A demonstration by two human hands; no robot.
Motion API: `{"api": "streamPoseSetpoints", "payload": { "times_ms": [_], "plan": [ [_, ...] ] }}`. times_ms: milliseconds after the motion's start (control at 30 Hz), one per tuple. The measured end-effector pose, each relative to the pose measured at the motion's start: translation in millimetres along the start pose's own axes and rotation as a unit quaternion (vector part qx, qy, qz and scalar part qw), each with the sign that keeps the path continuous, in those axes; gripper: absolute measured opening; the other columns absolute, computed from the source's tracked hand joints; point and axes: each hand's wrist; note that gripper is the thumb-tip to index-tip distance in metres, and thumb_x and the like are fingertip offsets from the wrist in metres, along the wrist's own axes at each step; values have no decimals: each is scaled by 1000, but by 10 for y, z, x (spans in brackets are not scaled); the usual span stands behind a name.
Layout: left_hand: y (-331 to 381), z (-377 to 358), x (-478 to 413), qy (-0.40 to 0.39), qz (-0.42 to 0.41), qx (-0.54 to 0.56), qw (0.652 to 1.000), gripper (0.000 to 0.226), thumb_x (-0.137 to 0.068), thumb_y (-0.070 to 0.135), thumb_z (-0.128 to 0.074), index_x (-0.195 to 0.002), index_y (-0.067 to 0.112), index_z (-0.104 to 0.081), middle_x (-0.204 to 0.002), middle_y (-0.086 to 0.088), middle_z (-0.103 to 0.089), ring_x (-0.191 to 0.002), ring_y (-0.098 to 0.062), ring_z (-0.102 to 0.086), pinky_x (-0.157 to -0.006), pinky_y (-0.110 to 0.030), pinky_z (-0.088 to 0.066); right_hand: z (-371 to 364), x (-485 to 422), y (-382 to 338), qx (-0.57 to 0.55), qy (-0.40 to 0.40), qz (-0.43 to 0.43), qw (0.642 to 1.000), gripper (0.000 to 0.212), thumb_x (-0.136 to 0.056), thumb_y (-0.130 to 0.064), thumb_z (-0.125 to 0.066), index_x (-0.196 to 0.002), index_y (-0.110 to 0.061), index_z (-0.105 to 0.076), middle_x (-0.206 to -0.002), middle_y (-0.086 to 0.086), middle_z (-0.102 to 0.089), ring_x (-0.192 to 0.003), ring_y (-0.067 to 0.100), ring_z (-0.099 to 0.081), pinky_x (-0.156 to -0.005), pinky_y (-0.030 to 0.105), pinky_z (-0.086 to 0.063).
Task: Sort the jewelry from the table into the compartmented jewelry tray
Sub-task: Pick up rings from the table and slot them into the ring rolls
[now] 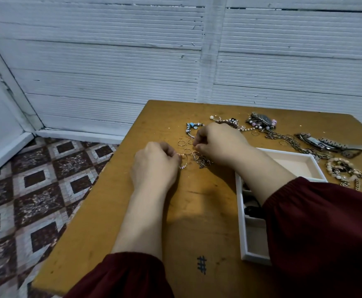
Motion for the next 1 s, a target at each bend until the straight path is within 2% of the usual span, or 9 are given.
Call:
{"api": "streamPoseSetpoints", "payload": {
  "times_ms": [133, 233, 333, 600, 700, 800, 867, 1000],
  "plan": [
    [-12, 24, -14, 30, 1, 35, 999, 17, -83, 34, -67, -68, 28, -62, -82, 0, -68, -88, -27, -61, -73, -32, -50, -51, -68, -47, 8, 11, 9, 1000, 9, -86, -30, -63, -93, -32, -68, -105, -2, -69, -104, 22, -60, -78, 31, -41],
    [-24, 35, -20, 47, 4, 50, 998, 15, -83, 33, -67, -70, 29, -62, -77, 3, -65, -86, -25, -62, -72, -32, -50, -82, -101, -69, 23, 7, 20, 1000, 13, -87, -35, -64, -98, -33, -69, -106, -2, -68, -106, 22, -59, -78, 31, -38],
    [-32, 50, -21, 56, 1, 55, 997, 11, -84, 33, -66, -74, 28, -65, -69, 8, -59, -83, -23, -61, -68, -28, -44, -121, -117, -90, 36, 5, 25, 999, 15, -86, -39, -64, -99, -33, -69, -107, -3, -68, -106, 23, -59, -79, 32, -38],
    [-27, 73, -15, 70, 2, 53, 996, 11, -84, 34, -66, -75, 28, -64, -71, 8, -59, -81, -20, -58, -66, -26, -38, -140, -116, -124, 20, -5, 8, 1000, 10, -83, -38, -68, -90, -32, -69, -103, -4, -68, -103, 21, -60, -75, 28, -39],
    [-35, 78, -9, 70, 3, 55, 996, 12, -85, 33, -65, -74, 28, -63, -64, 14, -53, -78, -18, -55, -66, -25, -37, -136, -148, -134, -14, -37, -16, 999, 4, -82, -31, -69, -82, -28, -66, -96, -4, -68, -99, 20, -61, -83, 31, -49],
    [-34, 79, -14, 69, -1, 56, 996, 12, -85, 33, -65, -75, 27, -64, -62, 16, -53, -77, -18, -56, -65, -25, -36, -130, -190, -143, -67, -89, -40, 993, 5, -84, -24, -69, -83, -20, -66, -95, -1, -68, -96, 20, -62, -89, 36, -51],
    [-38, 77, -21, 67, -6, 62, 996, 11, -85, 32, -64, -75, 26, -65, -63, 14, -55, -77, -19, -58, -64, -25, -37, -125, -204, -146, -81, -104, -44, 990, 6, -85, -22, -69, -86, -16, -67, -96, 1, -67, -95, 21, -62, -88, 34, -51],
    [-44, 70, -24, 65, -11, 73, 995, 11, -84, 31, -65, -76, 25, -67, -63, 14, -57, -79, -20, -60, -65, -25, -40, -126, -185, -128, -101, -77, -40, 991, 16, -82, -20, -70, -73, -23, -57, -78, -7, -59, -88, 19, -59, -81, 30, -48]
  ]
}}
Point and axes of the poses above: each hand's wrist, its own x-axis away from the middle knuckle, its own z-axis out of the back of the hand, y = z × x
